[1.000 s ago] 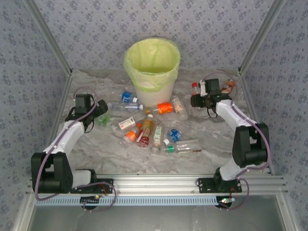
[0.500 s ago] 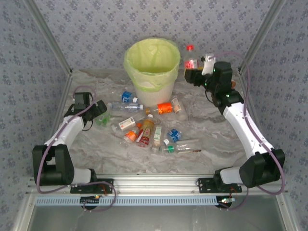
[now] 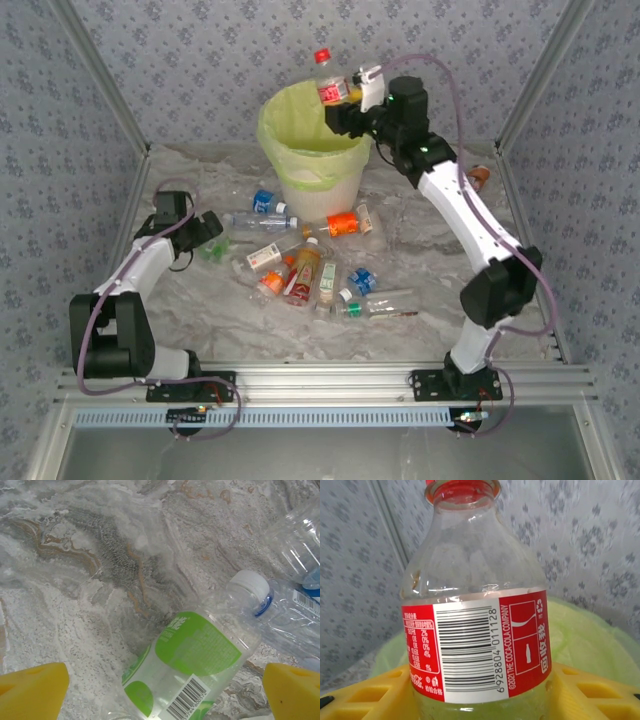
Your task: Put the plastic bottles in the bin
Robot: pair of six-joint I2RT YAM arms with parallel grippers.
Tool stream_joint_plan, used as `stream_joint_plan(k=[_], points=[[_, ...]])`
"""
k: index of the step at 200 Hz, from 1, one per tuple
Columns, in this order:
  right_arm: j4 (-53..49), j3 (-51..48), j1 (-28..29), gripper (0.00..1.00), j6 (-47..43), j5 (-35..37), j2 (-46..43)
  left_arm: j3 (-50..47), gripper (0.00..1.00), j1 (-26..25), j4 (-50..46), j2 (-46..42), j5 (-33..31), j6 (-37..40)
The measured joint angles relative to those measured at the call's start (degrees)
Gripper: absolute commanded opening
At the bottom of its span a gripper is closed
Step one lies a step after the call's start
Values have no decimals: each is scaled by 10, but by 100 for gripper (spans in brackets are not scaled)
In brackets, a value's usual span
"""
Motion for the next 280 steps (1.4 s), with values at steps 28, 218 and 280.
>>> stream_joint_plan(k=[28, 218, 280], points=[[-79, 83, 7, 70, -12, 26, 75, 0, 99, 1, -1, 0, -5, 0], [-120, -136, 24, 100, -17, 90, -162, -8, 99, -38, 7, 37, 58, 37], [-23, -358, 19, 100, 10, 213, -344, -6, 100, -50, 1, 57, 48, 58]])
